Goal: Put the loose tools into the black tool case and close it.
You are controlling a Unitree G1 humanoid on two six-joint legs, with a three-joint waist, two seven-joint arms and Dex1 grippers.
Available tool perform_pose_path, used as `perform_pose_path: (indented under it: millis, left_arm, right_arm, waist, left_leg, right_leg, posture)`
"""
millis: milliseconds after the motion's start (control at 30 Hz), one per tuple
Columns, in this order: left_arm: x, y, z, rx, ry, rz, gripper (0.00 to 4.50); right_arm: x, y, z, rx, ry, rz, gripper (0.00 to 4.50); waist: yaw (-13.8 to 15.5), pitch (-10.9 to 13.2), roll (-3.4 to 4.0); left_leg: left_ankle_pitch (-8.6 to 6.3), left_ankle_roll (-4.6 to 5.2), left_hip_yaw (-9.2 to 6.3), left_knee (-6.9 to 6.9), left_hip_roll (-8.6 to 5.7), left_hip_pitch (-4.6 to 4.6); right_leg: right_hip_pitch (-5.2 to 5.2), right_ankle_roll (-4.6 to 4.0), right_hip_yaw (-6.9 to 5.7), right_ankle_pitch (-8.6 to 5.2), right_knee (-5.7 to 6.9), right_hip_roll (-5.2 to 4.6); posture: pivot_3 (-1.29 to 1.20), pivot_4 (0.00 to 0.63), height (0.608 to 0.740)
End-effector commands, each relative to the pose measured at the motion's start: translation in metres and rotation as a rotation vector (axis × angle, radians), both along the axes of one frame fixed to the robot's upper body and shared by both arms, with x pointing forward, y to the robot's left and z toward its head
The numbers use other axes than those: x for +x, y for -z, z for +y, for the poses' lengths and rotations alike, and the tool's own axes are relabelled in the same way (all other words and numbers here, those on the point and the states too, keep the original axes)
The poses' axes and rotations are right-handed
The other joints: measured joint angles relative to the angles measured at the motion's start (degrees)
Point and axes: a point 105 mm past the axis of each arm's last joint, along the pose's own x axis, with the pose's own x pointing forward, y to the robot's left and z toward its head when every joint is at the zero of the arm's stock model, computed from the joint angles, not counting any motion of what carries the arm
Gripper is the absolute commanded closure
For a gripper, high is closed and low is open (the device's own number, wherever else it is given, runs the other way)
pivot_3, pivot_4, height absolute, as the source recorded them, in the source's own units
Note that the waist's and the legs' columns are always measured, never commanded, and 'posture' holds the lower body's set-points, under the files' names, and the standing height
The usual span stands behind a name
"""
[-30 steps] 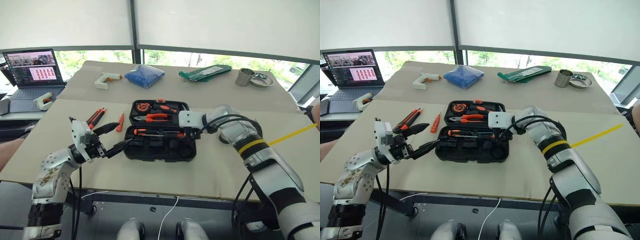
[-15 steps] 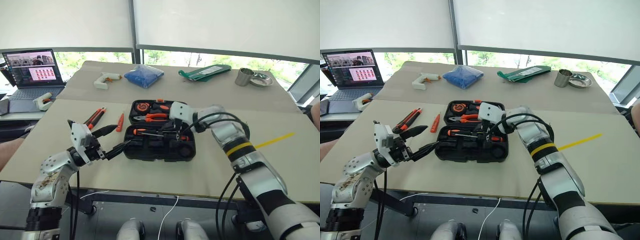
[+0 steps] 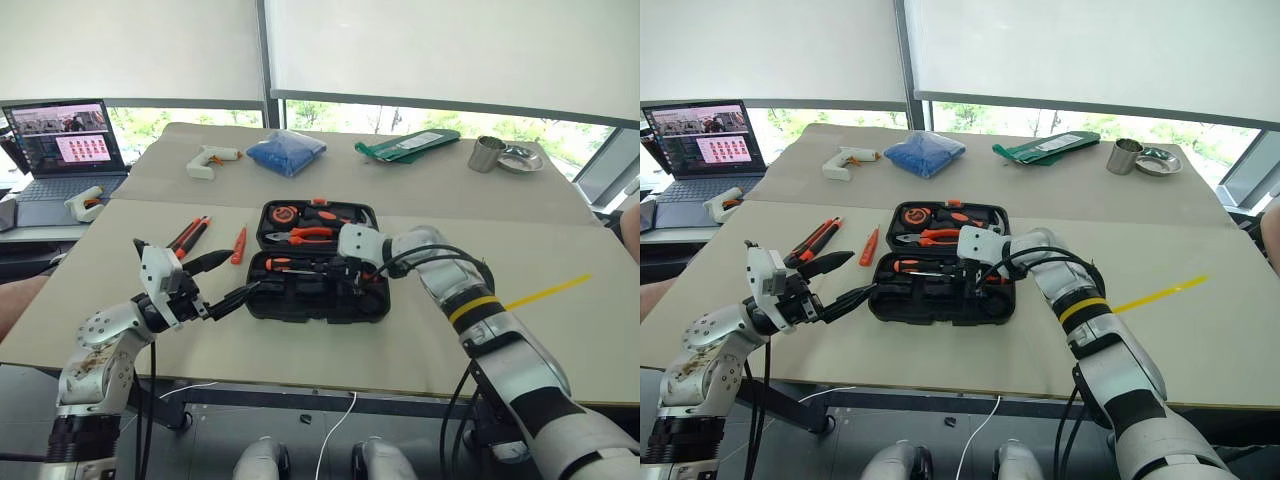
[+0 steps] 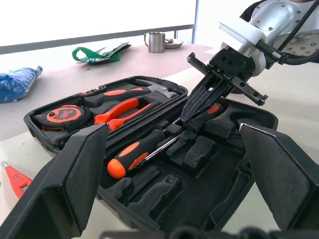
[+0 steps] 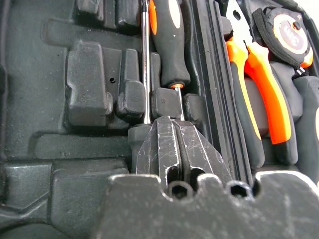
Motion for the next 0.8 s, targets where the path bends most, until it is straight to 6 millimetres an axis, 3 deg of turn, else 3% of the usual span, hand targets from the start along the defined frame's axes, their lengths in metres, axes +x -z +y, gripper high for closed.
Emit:
perform_pose_path:
  millis: [33,100,167,300,367,500,667,767,800]
  left_arm:
    - [-0.001,-0.009,-0.002,0.013,0.004,-0.049,0.00]
    - [-0.001,-0.009,-0.003,0.011,0.004,-0.047,0.00]
    - [-0.001,-0.008,-0.001,0.006,-0.011,-0.048,0.00]
    - [0.000,-0.009,0.014,-0.051,-0.079,-0.008,0.00]
    - [0.002,-0.009,0.030,-0.068,-0.167,-0.004,0.00]
    - [-0.004,0.008,0.085,-0.041,-0.431,0.075,0.00]
    - [-0.030,0.033,0.143,0.004,-0.696,0.212,0.00]
    - [-0.043,0.044,0.167,0.043,-0.800,0.285,0.00]
    - [-0.044,0.045,0.175,0.061,-0.841,0.296,0.00]
  right_arm:
    - [-0.009,0.038,0.001,-0.111,-0.019,0.050,4.46]
    - [-0.008,0.038,0.001,-0.099,-0.011,0.033,4.46]
    - [-0.006,0.024,0.003,-0.034,-0.006,0.006,4.46]
    - [-0.004,-0.039,0.007,0.244,-0.016,-0.149,4.46]
    - [-0.015,-0.060,-0.001,0.337,-0.041,-0.195,3.90]
    - [-0.053,-0.091,-0.026,0.612,-0.020,-0.194,2.69]
    - [-0.096,-0.086,-0.058,0.745,0.031,-0.131,0.93]
    - [-0.118,-0.082,-0.076,0.791,0.044,-0.095,0.04]
    - [-0.124,-0.080,-0.082,0.785,0.058,-0.094,0.04]
  waist:
    - [0.0,0.0,-0.01]
    - [-0.2,0.0,0.00]
    - [-0.2,0.0,-0.01]
    - [-0.2,0.0,-0.01]
    - [-0.2,0.0,0.01]
    - [0.0,0.0,0.01]
    - [0.2,0.0,0.00]
    - [0.4,0.1,-0.01]
    - [0.5,0.1,-0.01]
  left_leg:
    - [0.00,0.00,0.00,0.00,0.00,0.02]
    - [0.00,-0.01,0.02,-0.01,0.01,0.09]
    - [-0.06,-0.13,0.02,-0.04,0.02,0.16]
    - [-0.09,-0.23,0.02,-0.06,0.01,0.18]
    - [-0.01,-0.09,0.01,-0.10,0.03,0.11]
    - [0.02,-0.06,-0.05,-0.26,0.05,0.05]
    - [-0.03,-0.14,-0.08,-0.46,0.05,0.08]
    - [-0.25,-0.49,-0.08,-0.50,0.03,0.08]
    - [-0.26,-0.53,-0.08,-0.50,0.02,0.08]
  right_leg:
    - [0.02,0.00,0.00,0.00,0.00,0.00]
    - [0.05,0.00,0.00,0.00,0.01,0.00]
    - [0.10,-0.02,0.00,-0.01,0.01,0.00]
    - [0.10,-0.02,0.01,-0.01,0.02,0.00]
    - [0.03,-0.02,0.03,-0.01,0.01,0.00]
    - [-0.02,-0.02,0.03,-0.01,-0.04,-0.01]
    - [-0.03,-0.02,0.01,-0.02,-0.17,-0.07]
    - [-0.07,-0.04,0.00,-0.08,-0.24,-0.17]
    - [-0.09,-0.18,-0.02,-0.28,-0.24,-0.21]
  posture:
    - [0.00,0.150,0.739]
    - [0.00,0.150,0.739]
    - [0.00,0.150,0.739]
    - [0.00,0.150,0.739]
    - [0.00,0.150,0.739]
    - [0.00,0.150,0.739]
    - [0.00,0.150,0.739]
    - [0.00,0.150,0.739]
    - [0.00,0.150,0.739]
